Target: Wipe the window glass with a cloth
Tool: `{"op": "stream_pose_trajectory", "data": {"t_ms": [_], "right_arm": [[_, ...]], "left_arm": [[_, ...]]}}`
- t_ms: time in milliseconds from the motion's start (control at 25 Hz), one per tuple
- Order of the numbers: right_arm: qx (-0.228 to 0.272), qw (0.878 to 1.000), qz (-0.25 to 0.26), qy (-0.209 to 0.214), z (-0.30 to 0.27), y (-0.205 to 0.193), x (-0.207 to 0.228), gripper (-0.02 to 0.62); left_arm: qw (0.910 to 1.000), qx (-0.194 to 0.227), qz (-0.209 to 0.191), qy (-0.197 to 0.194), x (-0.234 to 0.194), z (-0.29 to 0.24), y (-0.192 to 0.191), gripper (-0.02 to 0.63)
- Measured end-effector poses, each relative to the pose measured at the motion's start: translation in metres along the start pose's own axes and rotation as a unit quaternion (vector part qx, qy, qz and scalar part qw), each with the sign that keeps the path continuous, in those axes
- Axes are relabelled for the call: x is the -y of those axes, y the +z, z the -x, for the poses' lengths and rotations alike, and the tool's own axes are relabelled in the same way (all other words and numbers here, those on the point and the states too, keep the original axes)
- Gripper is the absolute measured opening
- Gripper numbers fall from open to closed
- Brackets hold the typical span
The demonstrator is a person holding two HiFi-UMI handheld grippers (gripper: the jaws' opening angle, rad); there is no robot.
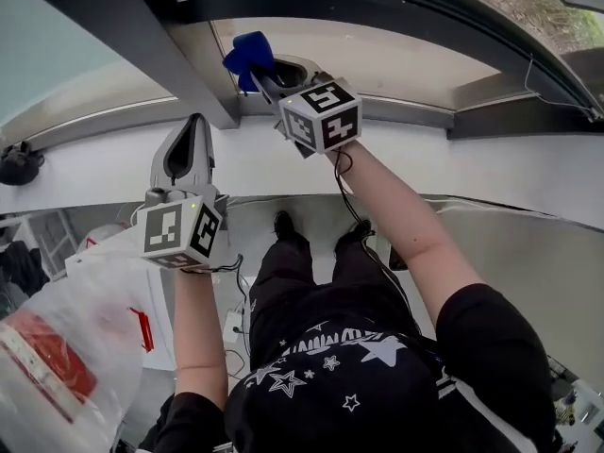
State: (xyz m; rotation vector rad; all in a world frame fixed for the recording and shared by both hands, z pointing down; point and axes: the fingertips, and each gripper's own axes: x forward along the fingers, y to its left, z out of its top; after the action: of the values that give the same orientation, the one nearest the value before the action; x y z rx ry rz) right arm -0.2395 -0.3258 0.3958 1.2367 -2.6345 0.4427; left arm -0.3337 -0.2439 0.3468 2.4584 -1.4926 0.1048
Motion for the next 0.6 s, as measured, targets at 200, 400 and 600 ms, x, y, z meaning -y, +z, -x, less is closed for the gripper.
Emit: {"op": "stream_pose_trajectory", "data": {"t_ms": [200,400,600], "right_arm": [[0.023,1.000,-0.003,0.004,-0.028,0.010,-0.002,0.074],[0.029,1.000,-0.003,0.001,-0.039,0.011,0.013,0.074],[0.035,0.999,-0.020,-0.012,-0.021,0.001,0.043,0.074]], "left_arm": [[0.9999,0.006,0.011,0.006,-0.009,-0.002,-0.002,0.008],[0.9999,-0.001,0.006,0.011,-0.003,-0.014,-0.011,0.008],[1.0000,-0.003,-0.005,0.005,0.019,-0.032,-0.013,0.008]]}}
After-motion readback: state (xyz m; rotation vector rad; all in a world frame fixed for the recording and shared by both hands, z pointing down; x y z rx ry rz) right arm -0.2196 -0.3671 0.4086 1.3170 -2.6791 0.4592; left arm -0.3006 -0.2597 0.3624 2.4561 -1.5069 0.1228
